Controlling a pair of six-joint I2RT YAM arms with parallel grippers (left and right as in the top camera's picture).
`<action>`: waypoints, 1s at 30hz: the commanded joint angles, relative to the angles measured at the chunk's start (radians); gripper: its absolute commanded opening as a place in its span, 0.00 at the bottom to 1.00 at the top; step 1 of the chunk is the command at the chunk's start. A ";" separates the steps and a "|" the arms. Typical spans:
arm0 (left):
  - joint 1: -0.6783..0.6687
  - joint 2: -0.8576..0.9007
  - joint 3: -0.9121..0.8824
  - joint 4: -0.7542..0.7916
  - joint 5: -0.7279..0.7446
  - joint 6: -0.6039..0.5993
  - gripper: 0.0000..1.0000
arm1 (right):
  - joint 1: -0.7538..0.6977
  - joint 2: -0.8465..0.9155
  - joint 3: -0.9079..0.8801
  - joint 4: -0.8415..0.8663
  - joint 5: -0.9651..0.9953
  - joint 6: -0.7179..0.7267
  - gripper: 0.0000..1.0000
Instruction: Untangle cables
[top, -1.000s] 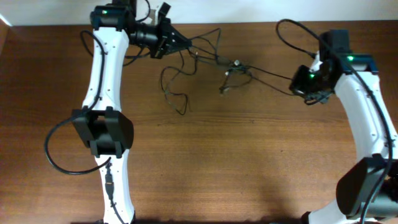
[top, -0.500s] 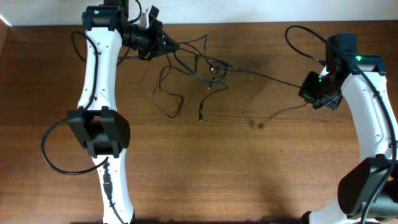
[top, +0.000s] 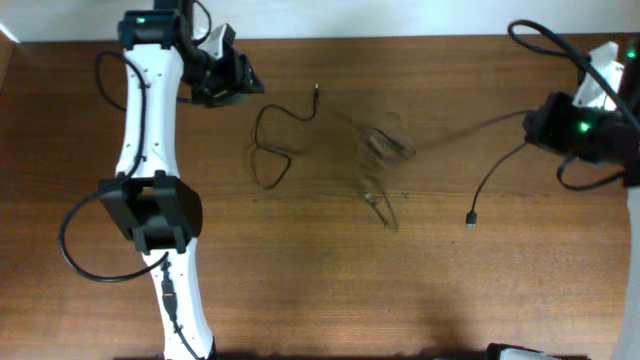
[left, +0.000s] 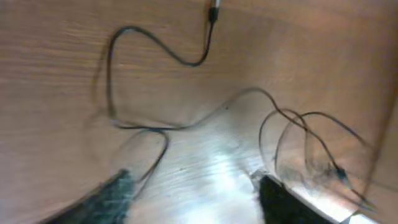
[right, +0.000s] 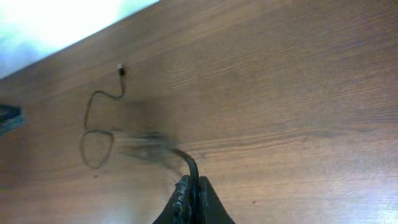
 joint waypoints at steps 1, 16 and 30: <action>-0.035 -0.044 0.016 -0.027 0.027 0.289 0.90 | 0.022 0.020 0.007 -0.030 -0.052 -0.015 0.04; -0.133 -0.043 0.016 0.060 0.185 0.345 0.83 | 0.140 0.040 0.155 0.023 -0.311 0.088 0.04; -0.272 -0.037 -0.020 0.001 0.481 0.559 0.78 | 0.140 0.056 0.208 0.132 -0.422 0.173 0.04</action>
